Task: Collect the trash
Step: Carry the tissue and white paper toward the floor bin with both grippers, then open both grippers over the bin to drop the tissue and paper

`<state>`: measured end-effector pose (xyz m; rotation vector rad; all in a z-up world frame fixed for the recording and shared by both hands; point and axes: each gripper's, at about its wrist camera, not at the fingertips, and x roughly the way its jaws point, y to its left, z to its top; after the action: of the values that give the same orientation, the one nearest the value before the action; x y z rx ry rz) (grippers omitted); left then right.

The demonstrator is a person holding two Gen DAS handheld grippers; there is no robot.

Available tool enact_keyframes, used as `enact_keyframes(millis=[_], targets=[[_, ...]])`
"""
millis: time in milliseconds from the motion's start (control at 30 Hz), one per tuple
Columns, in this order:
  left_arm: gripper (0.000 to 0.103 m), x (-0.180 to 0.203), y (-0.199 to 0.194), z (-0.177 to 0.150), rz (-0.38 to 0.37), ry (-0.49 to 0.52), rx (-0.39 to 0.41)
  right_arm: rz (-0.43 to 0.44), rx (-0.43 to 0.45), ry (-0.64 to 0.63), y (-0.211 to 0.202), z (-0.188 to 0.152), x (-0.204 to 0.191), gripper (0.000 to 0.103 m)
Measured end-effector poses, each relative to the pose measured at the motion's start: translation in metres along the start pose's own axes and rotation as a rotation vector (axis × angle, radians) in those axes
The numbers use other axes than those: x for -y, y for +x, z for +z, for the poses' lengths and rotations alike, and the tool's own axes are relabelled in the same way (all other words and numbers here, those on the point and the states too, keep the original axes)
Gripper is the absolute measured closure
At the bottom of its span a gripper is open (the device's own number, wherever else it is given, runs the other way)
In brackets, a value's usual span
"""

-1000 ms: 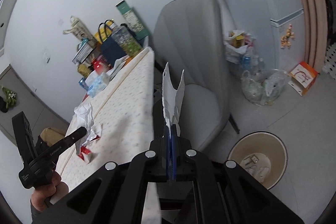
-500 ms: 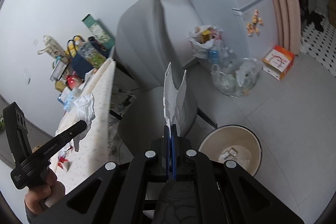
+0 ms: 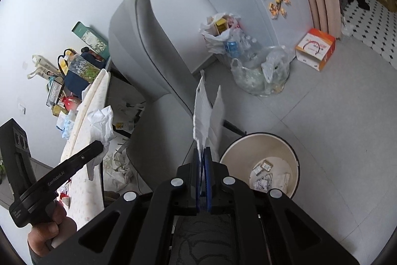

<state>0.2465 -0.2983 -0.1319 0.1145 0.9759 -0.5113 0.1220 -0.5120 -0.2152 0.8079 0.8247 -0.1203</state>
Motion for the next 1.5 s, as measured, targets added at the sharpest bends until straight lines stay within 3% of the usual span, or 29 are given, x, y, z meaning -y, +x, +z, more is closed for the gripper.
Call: enact_keyframes(millis=[33,67,400,633,667,767,967,1233,1500], targets=[[0.094,0.001,0.003,-0.001,-0.004,-0.004,-0.009,0.005,-0.01,0.013,0.004,0.0,0.004,0.068],[0.094,0.003,0.006,-0.002,-0.008,-0.004,-0.018,0.006,-0.013,0.022,0.006,-0.001,0.008,0.044],[0.094,0.017,0.023,-0.012,-0.035,0.03,-0.06,-0.043,-0.008,0.053,-0.003,-0.006,0.028,0.044],[0.093,0.051,0.04,-0.017,-0.141,0.062,-0.106,-0.114,0.076,0.057,-0.05,0.003,0.039,0.043],[0.089,0.053,0.04,-0.018,-0.151,0.058,-0.107,-0.119,0.084,0.063,-0.054,0.004,0.041,0.043],[0.03,0.058,0.042,-0.02,-0.193,0.043,-0.117,-0.129,0.1,0.072,-0.064,0.005,0.045,0.043],[0.029,0.045,0.029,-0.017,-0.171,0.003,-0.088,-0.117,0.109,0.055,-0.067,0.004,0.035,0.043],[0.019,0.027,0.004,-0.009,-0.155,-0.025,-0.031,-0.086,0.116,0.012,-0.071,0.003,0.012,0.041],[0.008,-0.013,-0.046,0.001,-0.148,-0.094,0.064,-0.05,0.15,-0.128,-0.076,0.0,-0.047,0.018]])
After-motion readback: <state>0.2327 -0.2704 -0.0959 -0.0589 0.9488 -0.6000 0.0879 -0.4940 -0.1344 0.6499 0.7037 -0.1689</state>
